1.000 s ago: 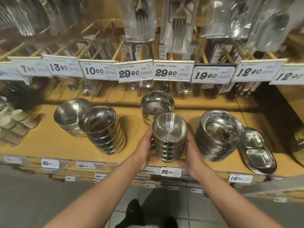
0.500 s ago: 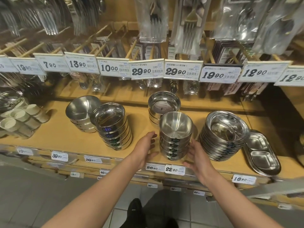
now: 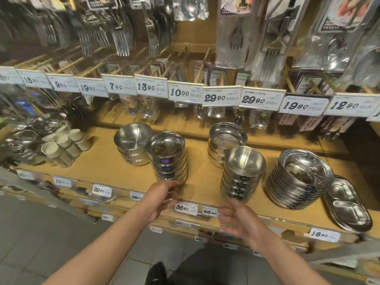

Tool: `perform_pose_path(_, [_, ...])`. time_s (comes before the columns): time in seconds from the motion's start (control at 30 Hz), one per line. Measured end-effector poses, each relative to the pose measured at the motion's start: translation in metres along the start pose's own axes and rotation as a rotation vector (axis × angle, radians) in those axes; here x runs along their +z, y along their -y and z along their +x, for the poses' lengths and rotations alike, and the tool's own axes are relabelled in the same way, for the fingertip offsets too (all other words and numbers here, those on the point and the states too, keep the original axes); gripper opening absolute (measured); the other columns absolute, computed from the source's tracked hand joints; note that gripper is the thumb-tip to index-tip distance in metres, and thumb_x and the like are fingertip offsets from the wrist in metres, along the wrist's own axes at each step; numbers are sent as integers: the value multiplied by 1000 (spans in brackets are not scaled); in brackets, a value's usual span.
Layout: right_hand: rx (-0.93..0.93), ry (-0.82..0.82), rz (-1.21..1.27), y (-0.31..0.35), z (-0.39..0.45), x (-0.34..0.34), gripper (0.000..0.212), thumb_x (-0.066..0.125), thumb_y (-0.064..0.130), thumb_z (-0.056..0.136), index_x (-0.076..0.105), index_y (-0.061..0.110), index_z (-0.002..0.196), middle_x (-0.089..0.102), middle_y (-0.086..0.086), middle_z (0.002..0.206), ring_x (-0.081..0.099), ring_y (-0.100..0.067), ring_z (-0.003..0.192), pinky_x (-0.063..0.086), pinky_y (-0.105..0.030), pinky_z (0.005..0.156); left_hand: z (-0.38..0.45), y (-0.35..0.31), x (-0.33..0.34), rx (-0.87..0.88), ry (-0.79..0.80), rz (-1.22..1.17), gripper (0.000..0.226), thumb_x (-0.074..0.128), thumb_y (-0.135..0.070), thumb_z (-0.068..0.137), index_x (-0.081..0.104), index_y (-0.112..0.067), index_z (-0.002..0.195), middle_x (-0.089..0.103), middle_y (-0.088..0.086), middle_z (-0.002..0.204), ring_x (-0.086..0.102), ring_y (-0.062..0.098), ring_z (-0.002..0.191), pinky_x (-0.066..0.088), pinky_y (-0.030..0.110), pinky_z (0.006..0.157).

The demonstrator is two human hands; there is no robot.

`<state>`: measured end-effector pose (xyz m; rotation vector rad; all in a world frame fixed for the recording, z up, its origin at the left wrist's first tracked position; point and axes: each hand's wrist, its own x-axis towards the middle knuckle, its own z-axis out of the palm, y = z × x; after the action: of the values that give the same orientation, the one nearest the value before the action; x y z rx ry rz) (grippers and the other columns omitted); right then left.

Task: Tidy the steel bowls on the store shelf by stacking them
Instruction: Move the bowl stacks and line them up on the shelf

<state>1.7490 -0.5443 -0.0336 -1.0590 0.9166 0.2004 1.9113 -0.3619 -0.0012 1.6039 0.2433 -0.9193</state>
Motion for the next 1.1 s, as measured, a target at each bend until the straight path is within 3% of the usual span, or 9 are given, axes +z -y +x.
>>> perform_pose_path(0.17, [-106,38,2,22,17,62,39,49,49,101,55,22,127,57,-9,133,59,-22,113,57,-43,93,21,-17,-58,-16,-78,-15,18,50,-13,98,67,-7,99,69,3,70,57,15,63,54,23,49])
perform_pose_path(0.3, [-168,-95,46,47,40,108,64,48,60,97,38,27,150,41,-8,155,45,-31,137,46,-55,108,47,-41,-90,28,-75,-105,40,48,-40,103,49,-22,139,53,11,128,61,23,98,57,29,54])
perform_pose_path(0.43, [-229,-141,124,65,59,148,60,39,62,100,29,41,155,26,0,165,25,-27,150,39,-55,112,74,-62,-98,25,70,-112,61,50,-60,96,45,-29,147,42,10,150,48,33,130,61,37,56])
perform_pose_path(0.63, [-244,-105,206,54,87,179,58,38,75,93,55,40,136,57,7,142,46,-18,134,35,-59,114,100,-68,-94,7,353,34,56,40,-79,89,59,-38,121,62,-10,112,63,22,106,60,43,74])
perform_pose_path(0.73, [-238,-105,282,48,93,182,59,42,75,91,61,35,131,66,5,129,54,-19,126,40,-55,113,108,-66,-95,-16,390,33,55,40,-86,83,59,-41,109,64,-4,108,64,22,106,59,45,84])
perform_pose_path(0.83, [-225,-129,310,42,92,179,54,43,74,91,67,35,120,76,9,109,65,-17,112,57,-42,91,111,-65,-92,-9,412,67,54,40,-86,83,63,-43,106,67,-5,107,65,23,107,57,48,88])
perform_pose_path(0.93, [-236,-175,326,37,87,173,52,42,72,93,69,35,116,77,10,102,70,-15,102,58,-30,68,111,-61,-87,-25,460,104,63,36,-81,89,57,-36,129,62,-1,123,59,26,118,53,51,93])
perform_pose_path(1.0, [-240,-221,344,36,85,170,49,43,70,94,69,34,115,77,9,99,68,-20,106,56,-32,66,112,-57,-85,-20,476,115,71,33,-79,91,44,-36,146,53,7,141,51,32,130,43,59,105])
perform_pose_path(1.1, [-229,-271,349,37,83,168,49,42,70,94,69,34,113,77,12,94,63,-21,110,51,-37,75,108,-55,-80,13,483,111,53,33,-73,95,44,-49,140,49,8,147,49,32,132,39,65,107])
